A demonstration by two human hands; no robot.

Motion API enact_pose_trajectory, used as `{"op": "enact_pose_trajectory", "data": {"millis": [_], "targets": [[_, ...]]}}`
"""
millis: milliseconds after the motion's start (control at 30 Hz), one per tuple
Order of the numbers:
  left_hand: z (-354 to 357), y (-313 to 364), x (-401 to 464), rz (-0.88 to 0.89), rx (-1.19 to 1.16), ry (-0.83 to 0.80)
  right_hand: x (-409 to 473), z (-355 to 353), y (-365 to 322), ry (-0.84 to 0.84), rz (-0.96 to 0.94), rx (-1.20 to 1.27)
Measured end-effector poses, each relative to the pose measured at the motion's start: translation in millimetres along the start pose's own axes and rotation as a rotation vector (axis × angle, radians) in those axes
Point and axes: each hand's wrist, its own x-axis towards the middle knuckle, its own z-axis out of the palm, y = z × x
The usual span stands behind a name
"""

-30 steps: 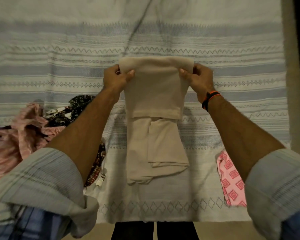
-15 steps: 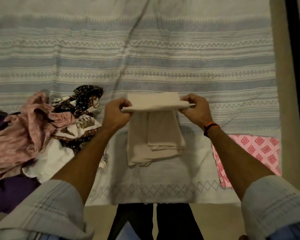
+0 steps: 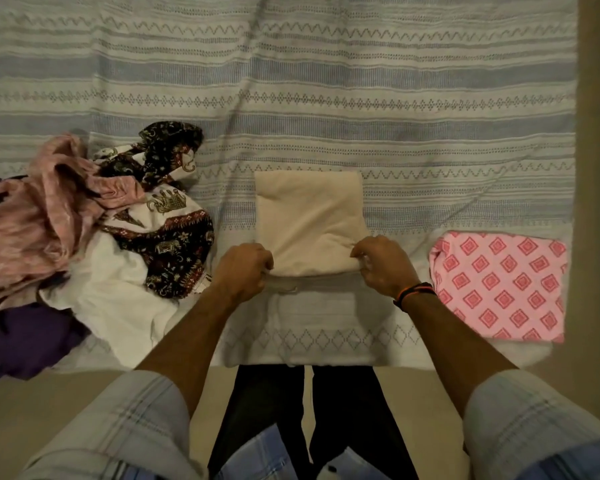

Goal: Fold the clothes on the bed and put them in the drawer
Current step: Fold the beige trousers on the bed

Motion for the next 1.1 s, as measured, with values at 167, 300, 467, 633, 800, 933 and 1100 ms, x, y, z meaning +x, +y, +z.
{"op": "enact_pose_trajectory", "data": {"millis": [167, 300, 467, 633, 800, 933, 1100], "targets": [[-8.5, 8.1, 7.4, -0.091, 0.058, -0.131, 9.4, -5.7, -15.4, -0.117, -0.043, -0.202], [-13.3, 13.6, 27.3, -0.085, -0.069, 0.08, 33.2, -8.0, -33.2, 0.137, -0.104, -0.14], [-7.5, 19.5, 62.4, -0.051, 0.163, 0.086, 71.1, -1.0, -50.9, -0.063, -0.014, -0.292], [15.8, 3.5, 80.7, -0.114, 0.185, -0.004, 80.9, 22.1, -34.1, -0.101, 0.051, -0.408], [25.6, 0.3, 82.9, -0.111, 0.136, 0.008, 86.2, 26.3, -30.0, -0.112, 0.042, -0.402], [14.8, 5.0, 76.5, -0.108, 0.02, 0.081, 79.2, 15.5, -31.6, -0.028, 0.028, -0.208], [11.2, 9.4, 66.7, -0.525, -0.605, 0.366, 64.7, 15.3, -22.3, 0.298, 0.351, 0.322]]}}
